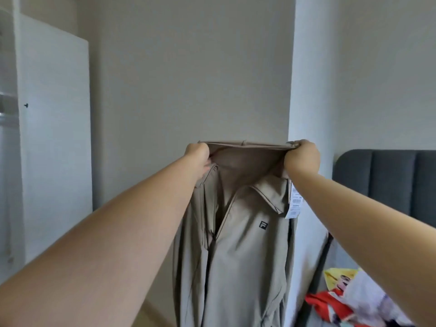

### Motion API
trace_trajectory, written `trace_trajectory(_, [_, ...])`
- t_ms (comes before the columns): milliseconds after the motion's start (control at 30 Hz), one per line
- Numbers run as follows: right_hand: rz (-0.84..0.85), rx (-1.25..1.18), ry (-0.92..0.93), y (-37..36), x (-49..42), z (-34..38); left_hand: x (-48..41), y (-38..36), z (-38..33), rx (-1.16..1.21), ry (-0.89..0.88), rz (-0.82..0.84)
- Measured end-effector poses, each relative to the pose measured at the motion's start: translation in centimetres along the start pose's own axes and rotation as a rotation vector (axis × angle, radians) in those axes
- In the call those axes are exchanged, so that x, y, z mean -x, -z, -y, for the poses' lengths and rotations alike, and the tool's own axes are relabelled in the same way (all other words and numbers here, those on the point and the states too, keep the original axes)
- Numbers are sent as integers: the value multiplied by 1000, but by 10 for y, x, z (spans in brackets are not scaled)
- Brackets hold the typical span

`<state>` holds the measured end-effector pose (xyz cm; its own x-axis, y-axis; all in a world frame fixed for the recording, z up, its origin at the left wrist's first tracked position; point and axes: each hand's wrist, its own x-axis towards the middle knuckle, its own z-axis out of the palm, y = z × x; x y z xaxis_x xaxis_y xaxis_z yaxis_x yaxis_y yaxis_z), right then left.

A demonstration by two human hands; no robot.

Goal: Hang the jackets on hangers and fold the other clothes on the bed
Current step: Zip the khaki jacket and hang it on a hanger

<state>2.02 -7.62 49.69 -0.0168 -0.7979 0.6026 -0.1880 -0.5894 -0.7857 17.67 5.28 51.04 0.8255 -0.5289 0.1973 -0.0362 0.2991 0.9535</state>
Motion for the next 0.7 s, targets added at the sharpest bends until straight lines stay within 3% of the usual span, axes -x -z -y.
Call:
trace_trajectory(400, [-307,-69,161,179,-19,84,108,-114,-108,83,-311,109])
trace_trajectory(567, [-469,185,395,216,-29,88,134,-146,-114,144,-432,96])
trace_trajectory(700, [-485,406,500,224,-39,54,128,-170,-77,124,-396,146])
